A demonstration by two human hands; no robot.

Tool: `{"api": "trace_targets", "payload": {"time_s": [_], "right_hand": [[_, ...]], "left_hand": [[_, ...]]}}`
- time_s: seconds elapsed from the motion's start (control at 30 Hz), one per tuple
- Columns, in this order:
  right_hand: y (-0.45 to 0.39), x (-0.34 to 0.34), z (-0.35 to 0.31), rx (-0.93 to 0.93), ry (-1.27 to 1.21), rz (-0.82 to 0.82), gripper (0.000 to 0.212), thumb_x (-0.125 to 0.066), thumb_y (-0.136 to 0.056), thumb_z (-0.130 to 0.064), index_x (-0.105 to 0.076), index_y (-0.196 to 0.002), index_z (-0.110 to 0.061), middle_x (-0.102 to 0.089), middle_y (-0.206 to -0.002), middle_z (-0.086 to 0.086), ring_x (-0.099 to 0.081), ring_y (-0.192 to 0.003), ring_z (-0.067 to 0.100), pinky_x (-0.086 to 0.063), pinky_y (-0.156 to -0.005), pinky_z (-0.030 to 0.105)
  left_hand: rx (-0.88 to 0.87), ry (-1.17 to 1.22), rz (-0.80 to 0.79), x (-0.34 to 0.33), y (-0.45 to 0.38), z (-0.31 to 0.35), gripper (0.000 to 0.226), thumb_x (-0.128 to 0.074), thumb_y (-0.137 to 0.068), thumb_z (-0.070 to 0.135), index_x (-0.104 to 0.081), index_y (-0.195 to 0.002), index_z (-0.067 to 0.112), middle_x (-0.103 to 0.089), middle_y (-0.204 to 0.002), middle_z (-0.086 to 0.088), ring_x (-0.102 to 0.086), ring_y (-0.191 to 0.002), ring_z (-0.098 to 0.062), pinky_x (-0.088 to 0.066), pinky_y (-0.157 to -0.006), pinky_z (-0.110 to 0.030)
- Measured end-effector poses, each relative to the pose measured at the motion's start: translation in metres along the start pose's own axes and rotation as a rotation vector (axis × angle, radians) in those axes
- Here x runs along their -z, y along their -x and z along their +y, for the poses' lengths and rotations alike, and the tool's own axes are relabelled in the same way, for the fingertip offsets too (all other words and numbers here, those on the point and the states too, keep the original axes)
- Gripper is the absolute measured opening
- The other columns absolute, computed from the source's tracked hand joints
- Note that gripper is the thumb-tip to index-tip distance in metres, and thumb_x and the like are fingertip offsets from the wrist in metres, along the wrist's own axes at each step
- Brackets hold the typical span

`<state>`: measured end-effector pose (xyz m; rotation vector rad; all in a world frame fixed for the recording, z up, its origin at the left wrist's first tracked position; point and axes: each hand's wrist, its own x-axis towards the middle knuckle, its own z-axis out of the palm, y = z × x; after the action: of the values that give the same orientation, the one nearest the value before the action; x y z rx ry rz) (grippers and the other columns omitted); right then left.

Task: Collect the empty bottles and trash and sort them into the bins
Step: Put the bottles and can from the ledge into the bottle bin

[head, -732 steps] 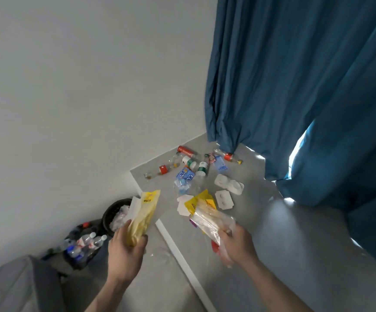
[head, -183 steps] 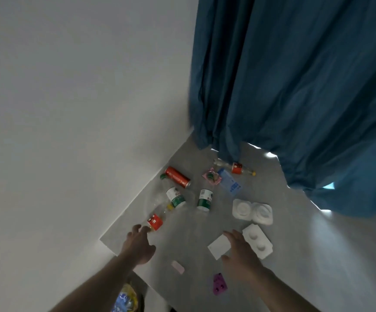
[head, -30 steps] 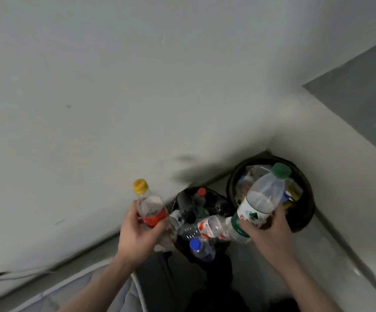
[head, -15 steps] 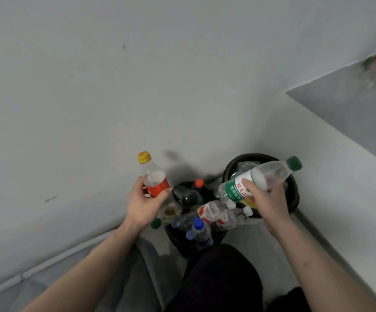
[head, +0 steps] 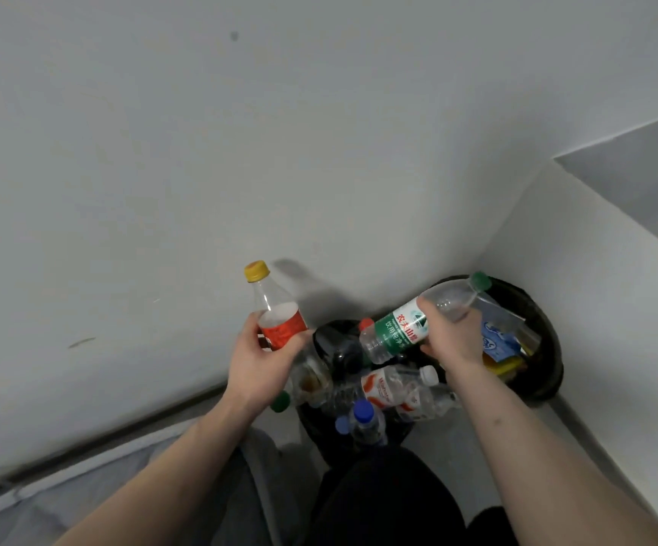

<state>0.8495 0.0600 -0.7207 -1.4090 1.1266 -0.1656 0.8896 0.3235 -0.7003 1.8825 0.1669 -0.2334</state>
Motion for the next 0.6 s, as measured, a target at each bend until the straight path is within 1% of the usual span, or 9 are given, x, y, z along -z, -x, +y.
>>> {"api": "trace_targets", "payload": {"time_s": [0.07, 0.17, 0.23, 0.3, 0.37, 0.43, 0.47, 0.5, 0.6], "right_hand": [[-0.001, -0.006, 0.003, -0.029, 0.086, -0.01, 0.08, -0.08, -0.071, -0.048, -0.042, -0.133, -0.015, -0.064, -0.112, 0.007, -0.068, -0.09, 0.02, -0.061, -0.069, 0.037], [-0.002, -0.009, 0.006, -0.062, 0.191, -0.009, 0.085, -0.073, -0.062, -0.063, -0.05, -0.13, -0.018, -0.068, -0.104, 0.003, -0.067, -0.09, 0.02, -0.059, -0.085, 0.047], [-0.003, -0.008, 0.004, -0.036, 0.233, -0.015, 0.08, -0.069, -0.062, -0.066, -0.055, -0.126, -0.02, -0.069, -0.101, 0.001, -0.067, -0.09, 0.02, -0.058, -0.089, 0.048], [-0.002, -0.008, -0.002, 0.008, 0.269, -0.036, 0.073, -0.068, -0.067, -0.065, -0.058, -0.124, -0.02, -0.069, -0.102, 0.0, -0.067, -0.091, 0.019, -0.057, -0.09, 0.047], [-0.001, -0.009, -0.01, 0.076, 0.316, -0.1, 0.065, -0.069, -0.075, -0.058, -0.057, -0.127, -0.021, -0.069, -0.107, -0.001, -0.065, -0.093, 0.016, -0.054, -0.087, 0.04], [-0.001, -0.013, -0.018, 0.119, 0.36, -0.158, 0.07, -0.072, -0.079, -0.051, -0.047, -0.137, -0.021, -0.065, -0.114, 0.001, -0.06, -0.089, 0.014, -0.047, -0.073, 0.031], [0.0, -0.016, -0.021, 0.135, 0.392, -0.172, 0.07, -0.074, -0.078, -0.049, -0.044, -0.135, -0.02, -0.063, -0.115, 0.002, -0.059, -0.086, 0.013, -0.044, -0.067, 0.029], [0.0, -0.02, -0.023, 0.151, 0.43, -0.18, 0.068, -0.074, -0.076, -0.05, -0.045, -0.131, -0.019, -0.064, -0.115, 0.002, -0.059, -0.085, 0.014, -0.044, -0.065, 0.028], [0.002, -0.032, -0.024, 0.208, 0.585, -0.235, 0.064, -0.072, -0.071, -0.055, -0.053, -0.123, -0.023, -0.065, -0.112, -0.001, -0.062, -0.092, 0.017, -0.047, -0.073, 0.032]], "left_hand": [[0.02, 0.003, -0.002, 0.001, -0.001, -0.001, 0.041, -0.086, -0.076, 0.034, -0.061, -0.108, 0.029, -0.073, -0.092, 0.003, -0.069, -0.077, -0.004, -0.055, -0.072, -0.027], [0.048, 0.003, -0.012, 0.002, -0.001, 0.0, 0.04, -0.083, -0.078, 0.036, -0.061, -0.11, 0.03, -0.072, -0.093, 0.003, -0.07, -0.079, -0.007, -0.052, -0.067, -0.023], [0.063, 0.006, -0.019, 0.001, 0.0, 0.002, 0.038, -0.082, -0.08, 0.035, -0.06, -0.111, 0.028, -0.071, -0.093, 0.004, -0.068, -0.075, -0.003, -0.049, -0.063, -0.019], [0.078, 0.011, -0.013, 0.001, -0.001, 0.002, 0.037, -0.081, -0.081, 0.036, -0.061, -0.111, 0.027, -0.071, -0.092, 0.004, -0.067, -0.072, 0.001, -0.047, -0.059, -0.015], [0.105, 0.015, 0.003, 0.001, -0.003, 0.001, 0.039, -0.081, -0.08, 0.04, -0.062, -0.111, 0.029, -0.07, -0.091, 0.007, -0.067, -0.075, -0.003, -0.048, -0.062, -0.019], [0.13, 0.026, 0.016, 0.001, -0.005, -0.001, 0.037, -0.08, -0.079, 0.041, -0.063, -0.109, 0.028, -0.07, -0.088, 0.007, -0.066, -0.076, -0.007, -0.048, -0.066, -0.025], [0.136, 0.026, 0.018, 0.0, -0.006, -0.002, 0.034, -0.08, -0.08, 0.04, -0.064, -0.107, 0.027, -0.069, -0.087, 0.007, -0.065, -0.075, -0.008, -0.047, -0.067, -0.026], [0.14, 0.021, 0.016, 0.0, -0.006, -0.003, 0.032, -0.08, -0.08, 0.04, -0.065, -0.106, 0.027, -0.068, -0.086, 0.007, -0.064, -0.075, -0.009, -0.047, -0.068, -0.028], [0.15, 0.008, 0.007, -0.001, -0.006, -0.003, 0.033, -0.079, -0.08, 0.041, -0.064, -0.105, 0.027, -0.067, -0.085, 0.008, -0.064, -0.075, -0.009, -0.045, -0.067, -0.028]]}}
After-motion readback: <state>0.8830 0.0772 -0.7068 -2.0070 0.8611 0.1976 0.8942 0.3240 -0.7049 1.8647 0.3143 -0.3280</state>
